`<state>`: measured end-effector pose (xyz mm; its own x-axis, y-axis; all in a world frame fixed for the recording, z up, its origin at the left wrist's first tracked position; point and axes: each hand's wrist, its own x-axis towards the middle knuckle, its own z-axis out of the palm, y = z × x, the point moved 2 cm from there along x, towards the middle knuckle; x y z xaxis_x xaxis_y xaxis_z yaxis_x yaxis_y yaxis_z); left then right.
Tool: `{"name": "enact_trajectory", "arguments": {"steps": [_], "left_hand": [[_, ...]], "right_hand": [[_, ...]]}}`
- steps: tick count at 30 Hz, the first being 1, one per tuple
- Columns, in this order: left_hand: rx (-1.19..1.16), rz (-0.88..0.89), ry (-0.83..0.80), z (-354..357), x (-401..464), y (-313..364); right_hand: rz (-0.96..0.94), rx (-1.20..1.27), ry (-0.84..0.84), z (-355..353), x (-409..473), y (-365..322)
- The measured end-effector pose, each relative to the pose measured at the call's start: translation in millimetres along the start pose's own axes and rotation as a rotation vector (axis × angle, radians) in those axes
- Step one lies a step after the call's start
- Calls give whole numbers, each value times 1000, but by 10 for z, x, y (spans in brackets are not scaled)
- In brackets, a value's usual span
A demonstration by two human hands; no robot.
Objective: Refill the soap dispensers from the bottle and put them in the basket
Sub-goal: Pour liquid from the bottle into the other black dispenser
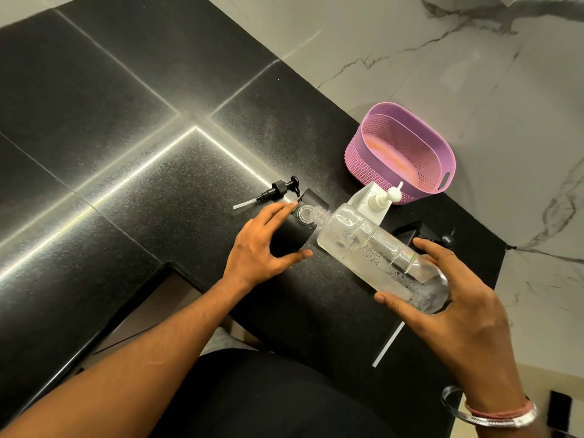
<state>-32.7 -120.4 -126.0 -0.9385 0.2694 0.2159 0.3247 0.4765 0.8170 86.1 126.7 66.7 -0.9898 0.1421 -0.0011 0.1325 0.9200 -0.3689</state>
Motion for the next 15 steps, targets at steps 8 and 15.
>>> {"name": "enact_trajectory", "arguments": {"steps": [8,15], "left_hand": [[13,2,-8,-10,1,3],[7,3,-5,-3,1,1]], "right_hand": [[-4,-3,3,5,-3,2],[-8,-7,9,-4,1,-17]]}}
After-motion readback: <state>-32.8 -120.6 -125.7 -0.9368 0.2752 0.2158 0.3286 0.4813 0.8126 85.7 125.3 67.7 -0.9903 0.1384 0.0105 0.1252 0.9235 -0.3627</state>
